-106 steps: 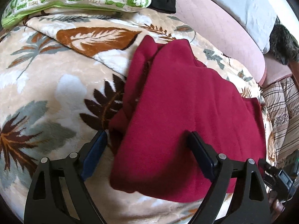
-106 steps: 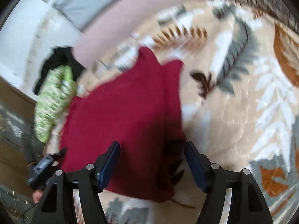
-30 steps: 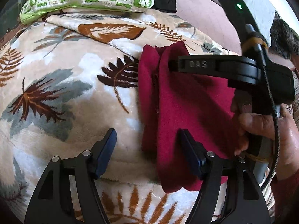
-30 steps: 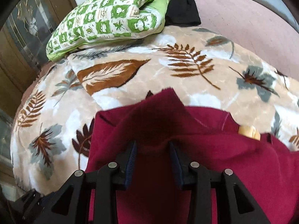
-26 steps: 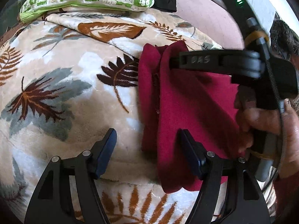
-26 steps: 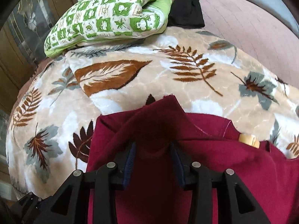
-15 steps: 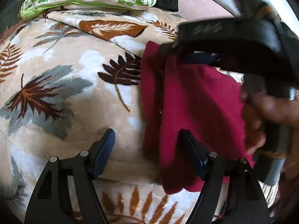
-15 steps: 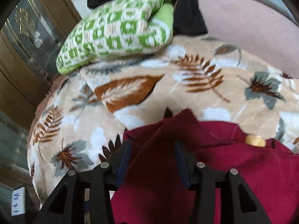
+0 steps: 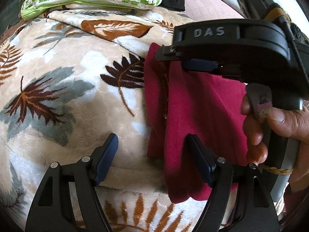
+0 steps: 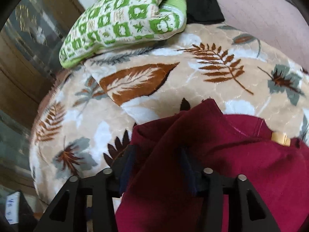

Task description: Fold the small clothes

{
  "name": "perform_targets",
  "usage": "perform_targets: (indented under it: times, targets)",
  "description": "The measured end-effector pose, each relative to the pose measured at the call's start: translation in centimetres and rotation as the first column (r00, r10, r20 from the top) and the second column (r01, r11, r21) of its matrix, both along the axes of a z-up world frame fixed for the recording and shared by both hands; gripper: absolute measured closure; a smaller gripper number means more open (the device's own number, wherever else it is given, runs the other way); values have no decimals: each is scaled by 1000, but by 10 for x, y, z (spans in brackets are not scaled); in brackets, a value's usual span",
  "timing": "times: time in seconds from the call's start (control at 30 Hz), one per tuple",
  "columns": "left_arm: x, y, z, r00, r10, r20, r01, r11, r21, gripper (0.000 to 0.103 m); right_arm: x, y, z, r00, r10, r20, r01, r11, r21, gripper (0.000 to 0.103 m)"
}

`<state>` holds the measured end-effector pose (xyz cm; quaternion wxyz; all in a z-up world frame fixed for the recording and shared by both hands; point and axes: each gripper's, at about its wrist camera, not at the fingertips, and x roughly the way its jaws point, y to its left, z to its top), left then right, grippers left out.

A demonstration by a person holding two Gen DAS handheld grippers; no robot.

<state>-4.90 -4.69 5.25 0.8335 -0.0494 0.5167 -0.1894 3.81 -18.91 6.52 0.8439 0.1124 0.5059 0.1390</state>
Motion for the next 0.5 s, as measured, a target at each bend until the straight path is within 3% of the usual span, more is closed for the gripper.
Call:
perform_targets:
  times: [0.07,0.17,0.27,0.33,0.4,0.5]
  targets:
    - [1,0,-1,1000,1,-5,-1,1000,-6,27,1,6,-2,1000,8,-4,-8,1000,-26,51]
    - [3,3,-2,1000,4,-21,-5,1000,-28,27,2,18,-6,1000,25,10,-24,998,-63,37]
    - [5,6,-2,1000,5,-25,-6,999,-46,27,4,26,-11,999,35,22,-31,990,-141,36]
    - [7,9,-3,999,8,-31,-10,998,-66,27,3,24,-11,999,17,36,-11,984,-175,51]
    - [9,12,-2,999,12,-42,-16,995,-97,27,0,8,-7,999,-5,44,9,996,-83,76]
    - [9,14,0,999,11,-43,-16,992,-126,27,-4,-18,1,998,-49,43,47,998,49,86]
